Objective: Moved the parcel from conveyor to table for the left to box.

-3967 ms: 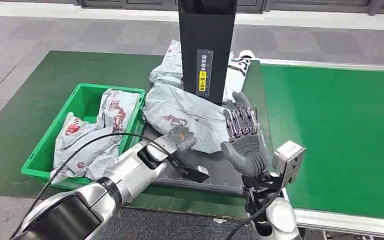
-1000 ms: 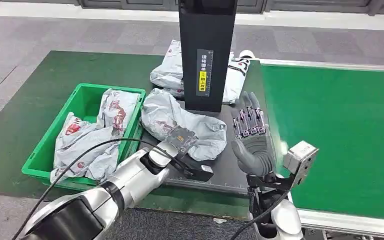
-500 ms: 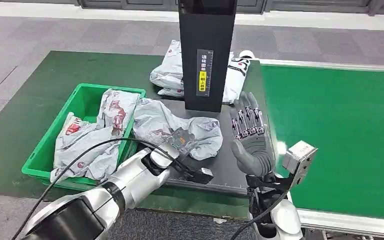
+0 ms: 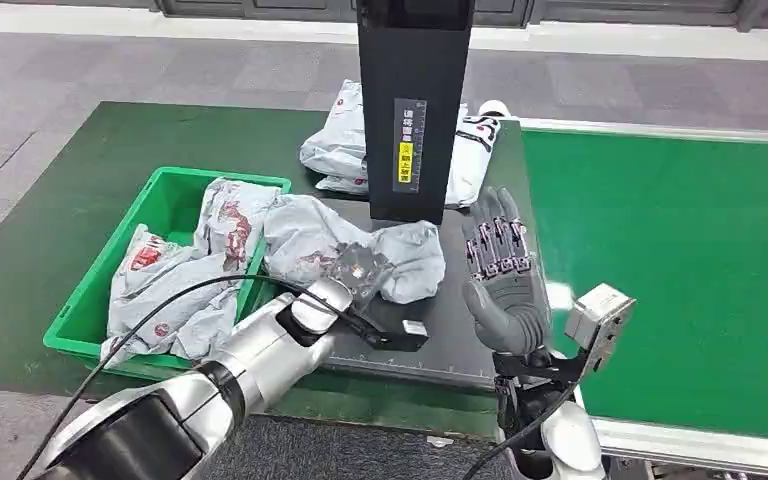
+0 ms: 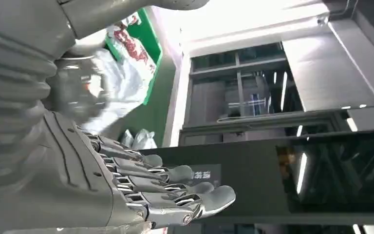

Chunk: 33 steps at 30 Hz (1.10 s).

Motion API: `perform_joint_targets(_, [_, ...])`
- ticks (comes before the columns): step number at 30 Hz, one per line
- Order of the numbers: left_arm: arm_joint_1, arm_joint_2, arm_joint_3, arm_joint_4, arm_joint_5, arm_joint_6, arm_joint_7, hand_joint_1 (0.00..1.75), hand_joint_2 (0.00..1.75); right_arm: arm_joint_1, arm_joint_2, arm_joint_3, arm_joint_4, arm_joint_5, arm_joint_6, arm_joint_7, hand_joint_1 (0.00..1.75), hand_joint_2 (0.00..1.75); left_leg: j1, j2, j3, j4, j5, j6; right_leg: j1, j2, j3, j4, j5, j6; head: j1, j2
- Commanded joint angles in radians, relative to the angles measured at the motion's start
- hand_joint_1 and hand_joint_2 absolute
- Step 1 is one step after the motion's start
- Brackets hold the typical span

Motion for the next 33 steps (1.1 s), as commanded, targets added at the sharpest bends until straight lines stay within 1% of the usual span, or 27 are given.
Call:
perform_joint_targets(1, [0.05,0.179,0.231,-0.559,-0.026,0.071,0.063,1.75,1.75,0.058,0.033,-0.11,-0.077,0.036,-0.049,0.01,0.0,1.75,0.0,0.002,-0.002,0.001,0.0,0.0,0.0,0.002,-0.003,0.001,0.0,-0.001,0.0,0.0])
perform_joint_targets(3, [0.075,0.183,0.248,-0.596,-0.045,0.093,0.07,1.75,1.75,0.062,0.037,-0.113,-0.081,0.04,-0.055,0.011,0.0,1.75,0.0,0.004,-0.001,-0.001,0.0,0.0,0.001,0.003,-0.002,-0.001,0.001,-0.001,0.0,0.0])
perform_joint_targets(5, [0.12,0.195,0.297,-0.681,-0.094,0.14,0.089,1.75,1.75,0.079,0.039,-0.12,-0.099,0.047,-0.069,0.01,0.0,1.75,0.0,0.003,0.0,-0.002,0.0,0.0,0.0,0.003,-0.001,-0.001,0.001,-0.001,0.0,0.0])
perform_joint_targets(8, [0.165,0.224,0.358,-0.77,-0.153,0.13,0.11,1.75,1.75,0.111,0.024,-0.119,-0.112,0.049,-0.079,0.004,0.0,1.75,0.0,0.003,0.0,-0.001,-0.001,0.0,0.0,0.003,-0.001,-0.001,0.0,0.0,0.0,0.0])
perform_joint_targets(11, [0.178,0.236,0.398,-0.765,-0.198,0.129,0.116,1.75,1.75,0.11,0.018,-0.12,-0.095,0.045,-0.08,-0.006,0.0,1.75,0.001,0.005,0.0,-0.002,0.0,0.0,0.001,0.004,-0.001,-0.002,0.001,-0.001,0.0,0.0])
perform_joint_targets(13, [0.185,0.24,0.422,-0.762,-0.227,0.147,0.129,1.75,1.75,0.101,0.017,-0.12,-0.084,0.045,-0.081,-0.009,0.0,1.75,0.0,0.004,-0.001,-0.001,0.0,0.0,0.001,0.003,-0.001,-0.001,0.0,0.0,0.0,0.0])
perform_joint_targets(14, [0.186,0.243,0.424,-0.762,-0.227,0.147,0.129,1.75,1.75,0.1,0.017,-0.12,-0.084,0.045,-0.081,-0.009,0.0,1.75,0.001,0.005,0.0,-0.002,0.0,0.0,0.001,0.004,-0.001,-0.002,0.001,0.0,0.0,0.0])
perform_joint_targets(15, [0.185,0.245,0.427,-0.762,-0.227,0.147,0.129,1.75,1.75,0.099,0.017,-0.12,-0.084,0.045,-0.081,-0.009,0.0,1.75,0.001,0.003,-0.001,-0.001,0.0,0.0,0.001,0.002,-0.001,-0.001,0.0,0.0,0.0,0.0])
perform_joint_targets(20, [0.185,0.239,0.426,-0.765,-0.227,0.145,0.129,1.75,1.75,0.098,0.017,-0.12,-0.084,0.045,-0.081,-0.009,0.0,1.75,0.001,0.002,-0.001,-0.001,0.0,0.0,0.001,0.001,-0.001,-0.002,0.001,0.0,0.0,0.0])
perform_joint_targets(22, [0.198,0.245,0.465,-0.799,-0.314,0.17,0.176,1.75,1.75,0.095,0.015,-0.12,-0.081,0.041,-0.086,-0.012,0.0,1.75,0.0,0.002,-0.001,-0.001,0.0,0.001,0.0,0.001,-0.001,-0.001,0.0,0.0,0.0,0.0])
perform_joint_targets(24, [0.209,0.258,0.507,-0.837,-0.33,0.152,0.183,1.75,1.75,0.094,0.012,-0.123,-0.08,0.034,-0.089,-0.013,0.0,1.75,0.001,0.002,-0.001,-0.001,0.0,0.001,0.001,0.002,-0.001,-0.001,0.0,0.0,0.0,0.0])
perform_joint_targets(25, [0.213,0.275,0.541,-0.847,-0.336,0.088,0.194,1.75,1.75,0.097,0.008,-0.128,-0.08,0.03,-0.091,-0.016,0.0,1.75,0.001,0.004,-0.001,-0.001,0.0,0.0,0.001,0.003,-0.001,-0.001,0.001,0.0,0.0,0.0])
perform_joint_targets(28, [0.224,0.334,0.588,-0.862,-0.336,0.088,0.238,1.75,1.75,0.104,0.006,-0.137,-0.077,0.03,-0.095,-0.022,0.0,1.75,0.0,0.005,0.0,-0.001,0.0,0.0,0.0,0.005,-0.001,-0.001,0.001,-0.001,0.0,0.0])
perform_joint_targets(29, [0.235,0.368,0.585,-0.878,-0.336,0.091,0.265,1.75,1.75,0.105,0.008,-0.138,-0.076,0.033,-0.097,-0.022,0.0,1.75,0.001,0.006,0.001,-0.003,0.0,0.0,0.001,0.005,0.0,-0.002,0.001,-0.001,0.0,0.0])
perform_joint_targets(30, [0.236,0.414,0.548,-0.886,-0.336,0.077,0.296,1.75,1.75,0.105,0.009,-0.137,-0.074,0.033,-0.097,-0.022,0.0,1.75,0.0,0.007,0.001,-0.002,0.0,0.0,0.0,0.006,-0.001,-0.001,0.001,-0.001,0.0,0.0])
perform_joint_targets(31, [0.234,0.437,0.501,-0.885,-0.336,0.033,0.313,1.75,1.75,0.102,0.009,-0.136,-0.069,0.034,-0.095,-0.023,0.0,1.75,0.001,0.005,0.0,-0.001,0.0,0.0,0.001,0.004,-0.001,-0.001,0.001,-0.001,0.0,0.0])
perform_joint_targets(32, [0.23,0.467,0.45,-0.879,-0.336,0.011,0.345,1.75,1.75,0.102,0.008,-0.135,-0.066,0.035,-0.091,-0.023,0.0,1.75,0.001,0.007,0.001,-0.002,0.0,0.0,0.002,0.006,-0.001,-0.002,0.001,-0.001,0.0,0.0])
perform_joint_targets(33, [0.223,0.486,0.395,-0.864,-0.336,-0.035,0.389,1.75,1.75,0.098,0.008,-0.136,-0.059,0.034,-0.084,-0.024,0.0,1.75,0.001,0.006,0.0,-0.001,0.0,0.0,0.002,0.005,-0.002,-0.001,0.001,-0.001,0.0,0.0])
